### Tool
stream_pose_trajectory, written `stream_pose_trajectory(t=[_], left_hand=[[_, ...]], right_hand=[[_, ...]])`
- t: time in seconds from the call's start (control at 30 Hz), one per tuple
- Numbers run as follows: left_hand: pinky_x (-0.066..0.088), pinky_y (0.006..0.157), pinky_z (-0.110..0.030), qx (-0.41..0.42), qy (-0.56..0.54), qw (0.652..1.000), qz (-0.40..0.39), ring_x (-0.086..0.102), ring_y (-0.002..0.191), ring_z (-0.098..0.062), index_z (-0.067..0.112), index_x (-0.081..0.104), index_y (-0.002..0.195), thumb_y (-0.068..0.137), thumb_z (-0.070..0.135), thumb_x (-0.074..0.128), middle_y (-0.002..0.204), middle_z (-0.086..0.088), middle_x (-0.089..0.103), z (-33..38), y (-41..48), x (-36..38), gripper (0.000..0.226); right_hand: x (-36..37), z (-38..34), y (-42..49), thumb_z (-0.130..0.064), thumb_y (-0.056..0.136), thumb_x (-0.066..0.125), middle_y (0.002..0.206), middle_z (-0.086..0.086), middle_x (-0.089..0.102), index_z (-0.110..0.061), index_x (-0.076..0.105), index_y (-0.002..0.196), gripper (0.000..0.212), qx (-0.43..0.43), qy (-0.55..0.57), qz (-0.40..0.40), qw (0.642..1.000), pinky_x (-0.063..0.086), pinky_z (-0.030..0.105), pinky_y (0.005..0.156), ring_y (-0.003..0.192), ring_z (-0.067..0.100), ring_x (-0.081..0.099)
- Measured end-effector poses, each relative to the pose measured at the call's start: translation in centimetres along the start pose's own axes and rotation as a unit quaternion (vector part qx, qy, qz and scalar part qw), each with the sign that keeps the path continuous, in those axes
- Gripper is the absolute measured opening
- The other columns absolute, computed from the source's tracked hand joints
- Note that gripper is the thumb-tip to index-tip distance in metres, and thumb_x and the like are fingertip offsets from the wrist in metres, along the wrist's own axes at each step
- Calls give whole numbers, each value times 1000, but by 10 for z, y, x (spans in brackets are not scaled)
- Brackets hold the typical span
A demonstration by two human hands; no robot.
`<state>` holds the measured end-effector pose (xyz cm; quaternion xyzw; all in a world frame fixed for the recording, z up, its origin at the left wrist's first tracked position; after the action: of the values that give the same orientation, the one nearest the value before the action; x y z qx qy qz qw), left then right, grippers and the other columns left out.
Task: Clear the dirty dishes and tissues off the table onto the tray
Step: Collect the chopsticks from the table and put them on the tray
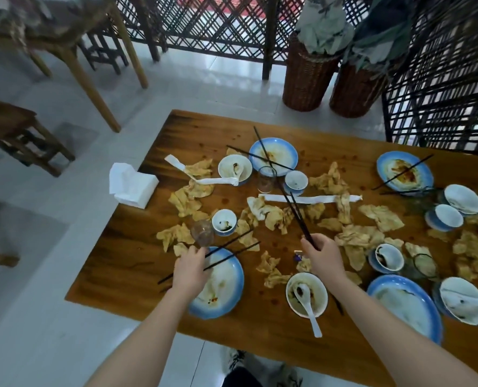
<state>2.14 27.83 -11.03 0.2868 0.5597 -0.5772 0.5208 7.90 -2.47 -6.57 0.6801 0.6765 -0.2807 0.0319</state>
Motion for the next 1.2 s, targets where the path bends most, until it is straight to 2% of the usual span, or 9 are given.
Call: stream_pose_trajectory(t=[0.17, 0.3, 0.43, 0.53, 0.7, 0.83, 0.93, 1.07, 1.2], left_hand=[[36, 85, -31, 10, 29, 999, 25, 47, 109, -19, 25, 53, 119, 97, 20, 48, 114, 4, 54, 1, -2, 4, 23], [37, 74, -30, 35, 4, 998, 50, 55, 96, -19, 21, 54, 105, 100, 21, 45, 101, 2, 58, 12, -8, -12, 11], [46, 72, -34, 82, -70, 990, 91, 57, 86, -22, 16, 57, 107, 101, 18, 41, 96, -1, 58, 40, -11, -43, 17], [41, 66, -31, 88, -101, 986, 101, 52, 80, -19, 19, 52, 104, 101, 10, 39, 90, 0, 50, 63, -4, -65, 16], [48, 72, -42, 63, -107, 988, 95, 53, 81, -24, 15, 43, 92, 101, 19, 44, 90, -4, 52, 88, 24, -93, 10], [52, 74, -42, 96, -121, 984, 89, 58, 82, -20, 16, 55, 100, 97, 23, 52, 94, -2, 61, 101, 61, -116, 8], [53, 77, -42, 101, -86, 988, 79, 60, 88, -23, 15, 57, 109, 96, 17, 52, 102, -5, 63, 104, 101, -132, 14], [44, 52, -30, 123, -69, 989, 45, 56, 71, -17, 23, 57, 104, 95, 18, 51, 98, -3, 66, 117, 160, -144, 12], [41, 48, -24, 144, -57, 988, 13, 60, 73, -16, 25, 57, 115, 92, 19, 58, 107, 0, 67, 138, 214, -145, 24]], right_hand=[[-12, 8, -1, -20, 94, 58, 74, 3, 63, -16, 62, 93, 6, 8, -21, 5, 1000, 43, 22, 54, 63, 14, 57], [-23, 6, -4, -20, 94, 57, 81, 8, 65, -14, 63, 98, 9, 6, -5, 1, 1000, 46, 28, 57, 70, 21, 60], [-38, 3, -9, -21, 94, 57, 87, 3, 65, -14, 63, 101, 11, -3, 3, -2, 1000, 48, 28, 64, 77, 19, 62], [-53, 1, -12, -21, 94, 57, 87, 0, 65, -14, 63, 103, 13, -6, 21, -6, 1000, 52, 31, 72, 80, 16, 61], [-74, -10, -6, -24, 94, 57, 72, -4, 61, -19, 63, 95, 8, -12, 40, 8, 999, 38, 18, 52, 63, 9, 54], [-86, -29, 15, -24, 94, 57, 71, 2, 61, -18, 64, 89, 11, -14, 54, 30, 998, 42, 27, 56, 61, 14, 54], [-95, -35, 29, -24, 94, 58, 73, 2, 64, -20, 65, 89, 10, -4, 67, 71, 995, 42, 21, 51, 61, 13, 55], [-102, -33, 46, -22, 93, 60, 72, 0, 62, -20, 65, 90, 6, 1, 70, 92, 993, 38, 10, 44, 62, 13, 55], [-107, -14, 63, -21, 89, 63, 84, -18, 61, -26, 63, 92, 5, 53, 65, 108, 991, 38, 9, 55, 78, -4, 55]])
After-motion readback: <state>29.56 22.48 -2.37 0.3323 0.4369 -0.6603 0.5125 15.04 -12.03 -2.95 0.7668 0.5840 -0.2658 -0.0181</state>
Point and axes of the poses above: each hand's wrist, its own y-axis towards the middle knuckle, its own x-axis out of the palm, z = x × y, the point moved 6 cm from there along y, towards the middle knuckle
